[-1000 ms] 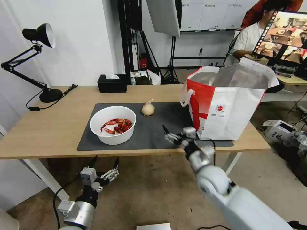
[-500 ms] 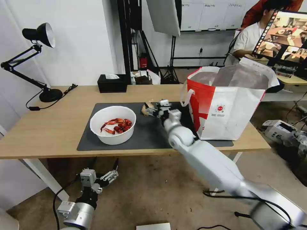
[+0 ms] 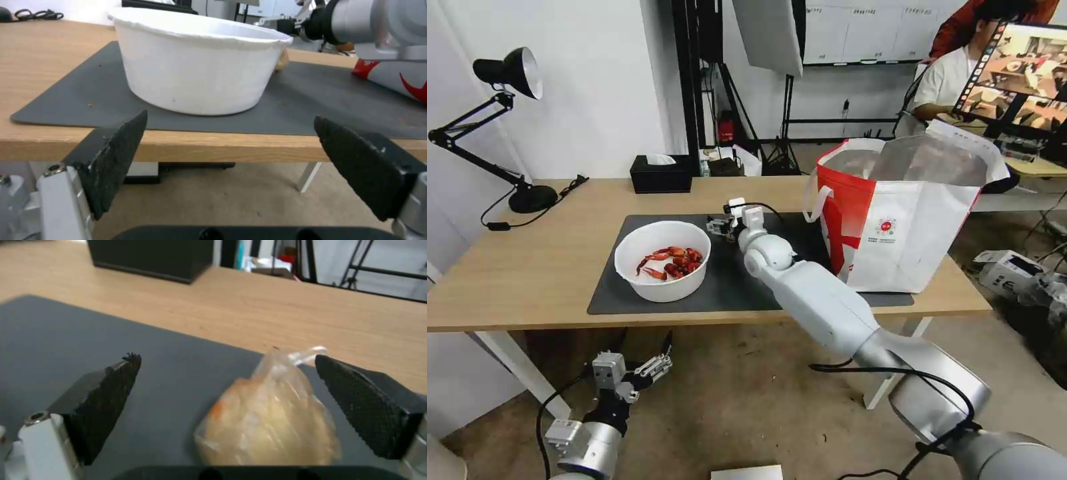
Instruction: Pick up the trash from the table and place it into the takeout bag.
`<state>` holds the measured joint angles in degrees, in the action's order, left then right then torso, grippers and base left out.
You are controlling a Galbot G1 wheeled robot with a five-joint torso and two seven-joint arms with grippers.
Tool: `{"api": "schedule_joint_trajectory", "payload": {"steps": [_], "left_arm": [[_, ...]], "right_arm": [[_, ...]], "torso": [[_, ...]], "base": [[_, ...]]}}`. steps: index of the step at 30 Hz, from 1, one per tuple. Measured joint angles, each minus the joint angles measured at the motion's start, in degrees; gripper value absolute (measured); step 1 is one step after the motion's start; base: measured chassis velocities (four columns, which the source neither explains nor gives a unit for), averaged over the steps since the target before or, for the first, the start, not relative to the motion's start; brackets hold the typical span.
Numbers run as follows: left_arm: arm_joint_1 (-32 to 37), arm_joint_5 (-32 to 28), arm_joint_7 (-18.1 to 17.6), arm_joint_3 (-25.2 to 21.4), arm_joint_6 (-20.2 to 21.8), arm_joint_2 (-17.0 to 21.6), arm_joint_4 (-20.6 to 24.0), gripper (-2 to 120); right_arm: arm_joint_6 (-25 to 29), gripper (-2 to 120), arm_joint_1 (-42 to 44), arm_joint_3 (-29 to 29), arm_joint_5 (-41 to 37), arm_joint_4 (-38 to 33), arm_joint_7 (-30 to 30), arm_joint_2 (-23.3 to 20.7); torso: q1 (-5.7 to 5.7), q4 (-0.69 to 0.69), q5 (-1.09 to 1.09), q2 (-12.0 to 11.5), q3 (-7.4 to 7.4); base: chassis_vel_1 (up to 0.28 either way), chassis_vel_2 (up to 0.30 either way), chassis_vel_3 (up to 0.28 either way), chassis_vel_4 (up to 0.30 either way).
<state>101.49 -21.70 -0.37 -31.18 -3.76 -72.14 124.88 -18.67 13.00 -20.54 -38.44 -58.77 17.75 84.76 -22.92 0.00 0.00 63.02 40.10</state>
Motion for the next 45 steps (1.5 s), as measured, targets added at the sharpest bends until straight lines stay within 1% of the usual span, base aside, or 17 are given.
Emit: {"api": "schedule_joint_trajectory", "payload": {"steps": [7,22,24,26,28,29,32,34,35,36,38,40,41,42,43,44,45], "left_arm": [[0.2,-0.3,0.0,-0.3,0.0,0.1,0.4,100],[1.0,-0.1,0.1,-0.6,-0.1,-0.1,1.1,100],[1.0,-0.1,0.1,-0.7,-0.1,-0.2,1.1,100],[1.1,-0.1,0.1,-0.6,-0.1,-0.3,1.1,100],[1.1,-0.1,0.1,-0.6,-0.2,-0.3,1.1,100],[1.1,-0.1,0.1,-0.6,-0.2,-0.3,1.1,100],[1.1,-0.1,0.1,-0.7,-0.2,-0.2,1.1,100],[1.1,-0.2,0.1,-0.8,-0.2,-0.1,1.1,100],[1.1,-0.2,0.1,-0.8,-0.2,-0.1,1.1,100],[1.1,-0.2,0.1,-0.8,-0.2,-0.1,1.1,100],[1.1,-0.2,0.1,-0.8,-0.2,0.0,1.1,100],[1.1,-0.2,0.1,-0.8,-0.2,0.0,1.1,100],[1.0,-0.2,0.1,-0.8,-0.2,-0.1,1.1,100],[1.0,-0.2,0.1,-0.7,-0.2,-0.1,1.1,100],[1.0,-0.2,0.1,-0.7,-0.2,-0.1,1.1,100],[1.0,-0.2,0.1,-0.7,-0.2,-0.1,1.1,100],[1.0,-0.2,0.1,-0.7,-0.3,-0.1,1.0,100]], "right_arm": [[-1.6,100,0.0,0.4,1.8,1.7,0.6,0.6],[-2.6,100,-0.6,1.2,1.9,4.8,0.0,1.6],[-2.7,98,-0.6,1.2,1.9,5.0,0.0,1.8],[-2.9,88,-0.6,1.2,1.9,5.1,0.0,1.8],[-3.0,86,-0.6,1.2,1.9,5.1,0.1,1.8],[-3.2,78,-0.4,1.1,1.9,5.1,0.3,1.8],[-3.6,71,-0.3,1.1,1.9,5.1,0.6,1.7],[-4.7,59,-0.1,1.0,1.8,4.7,1.1,1.5],[-5.2,57,-0.1,0.9,1.7,4.4,1.3,1.4],[-5.2,57,-0.1,0.9,1.7,4.4,1.3,1.4],[-6.0,44,-0.1,0.6,1.6,3.8,1.6,1.2],[-6.1,43,-0.2,0.6,1.5,3.7,1.7,1.2],[-6.2,34,-0.3,0.6,1.4,3.4,1.9,1.1],[-6.2,30,-0.3,0.6,1.3,3.1,2.1,1.0],[-6.2,30,-0.3,0.6,1.3,3.1,2.1,1.0],[-6.2,23,-0.3,0.5,1.2,2.5,2.4,0.7],[-6.2,20,-0.2,0.5,1.2,2.1,2.5,0.5]], "torso": [[0.00,0.00,0.00,0.0,0.00],[0.00,0.00,0.00,0.0,0.00],[0.00,0.00,0.00,0.0,0.00],[0.00,0.00,0.01,0.0,0.00],[0.00,0.00,0.00,0.0,0.00],[0.00,-0.01,0.01,0.0,0.00],[0.00,0.00,0.00,0.0,0.00],[0.01,0.00,0.00,0.0,0.00],[0.00,0.00,0.01,0.0,0.00],[0.00,0.00,0.01,0.0,0.00],[0.01,0.00,0.01,0.0,0.00],[0.01,0.00,0.01,0.0,0.00],[0.00,0.00,0.01,0.0,0.00],[0.00,0.00,0.00,0.0,0.00],[0.00,0.00,0.00,0.0,0.00],[0.00,0.00,0.00,0.0,0.00],[0.00,0.00,0.00,0.0,0.00]], "base": [[0.000,0.000,0.000,0.000],[0.000,0.000,0.000,0.000],[0.000,0.000,0.000,0.000],[0.000,0.000,0.000,0.000],[0.000,0.000,0.000,0.000],[0.000,0.000,0.000,0.000],[0.000,0.000,0.000,0.000],[0.000,0.000,0.000,0.000],[0.000,0.000,0.000,0.000],[0.000,0.000,0.000,0.000],[0.000,0.000,0.000,0.000],[0.000,0.000,0.000,0.000],[0.000,0.000,0.000,0.000],[0.000,0.000,0.000,0.000],[0.000,0.000,0.000,0.000],[0.000,0.000,0.000,0.000],[0.000,0.000,0.000,0.000]]}}
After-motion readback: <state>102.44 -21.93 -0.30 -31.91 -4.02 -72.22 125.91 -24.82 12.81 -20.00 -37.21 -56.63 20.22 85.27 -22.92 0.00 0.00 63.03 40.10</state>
